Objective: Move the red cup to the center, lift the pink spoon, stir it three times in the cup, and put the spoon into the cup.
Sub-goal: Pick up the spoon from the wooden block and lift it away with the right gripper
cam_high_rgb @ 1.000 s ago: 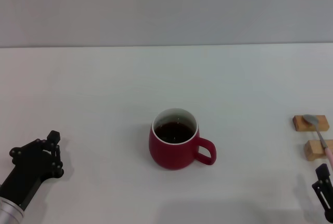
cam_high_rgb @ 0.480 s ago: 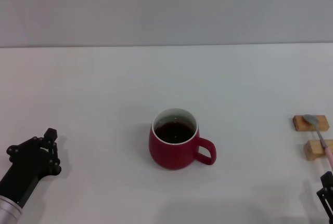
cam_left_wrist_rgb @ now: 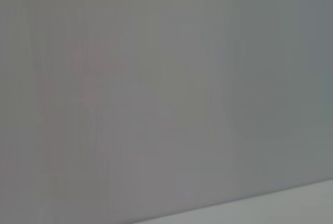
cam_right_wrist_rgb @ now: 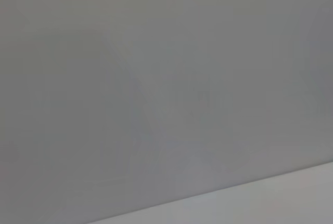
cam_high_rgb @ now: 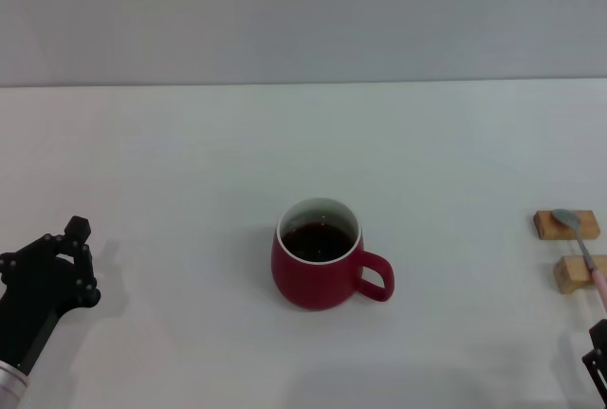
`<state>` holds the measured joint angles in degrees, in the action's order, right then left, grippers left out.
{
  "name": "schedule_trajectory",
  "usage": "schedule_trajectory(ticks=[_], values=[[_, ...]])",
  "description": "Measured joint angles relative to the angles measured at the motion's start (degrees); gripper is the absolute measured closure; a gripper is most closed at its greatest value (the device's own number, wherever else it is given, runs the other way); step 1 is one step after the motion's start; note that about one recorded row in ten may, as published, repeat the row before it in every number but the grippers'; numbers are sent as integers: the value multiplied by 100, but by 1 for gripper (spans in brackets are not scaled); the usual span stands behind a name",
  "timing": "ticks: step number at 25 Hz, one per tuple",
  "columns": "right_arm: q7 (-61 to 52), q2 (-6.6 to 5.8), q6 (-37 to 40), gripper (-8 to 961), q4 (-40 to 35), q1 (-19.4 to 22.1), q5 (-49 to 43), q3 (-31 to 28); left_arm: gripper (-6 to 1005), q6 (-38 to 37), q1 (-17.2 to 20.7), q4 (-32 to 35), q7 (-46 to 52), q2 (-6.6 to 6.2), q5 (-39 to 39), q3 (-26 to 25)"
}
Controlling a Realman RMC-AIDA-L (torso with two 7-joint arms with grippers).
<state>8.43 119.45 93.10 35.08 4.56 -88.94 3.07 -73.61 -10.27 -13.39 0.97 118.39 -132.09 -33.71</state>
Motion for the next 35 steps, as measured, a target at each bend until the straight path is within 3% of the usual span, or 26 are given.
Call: schedule_trajectory(ticks=[8, 35], values=[[0, -8, 56, 114, 5, 134, 0, -1, 1001, -509, 102, 20, 27, -15, -1, -4], [-739, -18, -9, 114, -466, -75, 445, -46, 1001, -482, 57, 82, 20, -11, -7, -2]])
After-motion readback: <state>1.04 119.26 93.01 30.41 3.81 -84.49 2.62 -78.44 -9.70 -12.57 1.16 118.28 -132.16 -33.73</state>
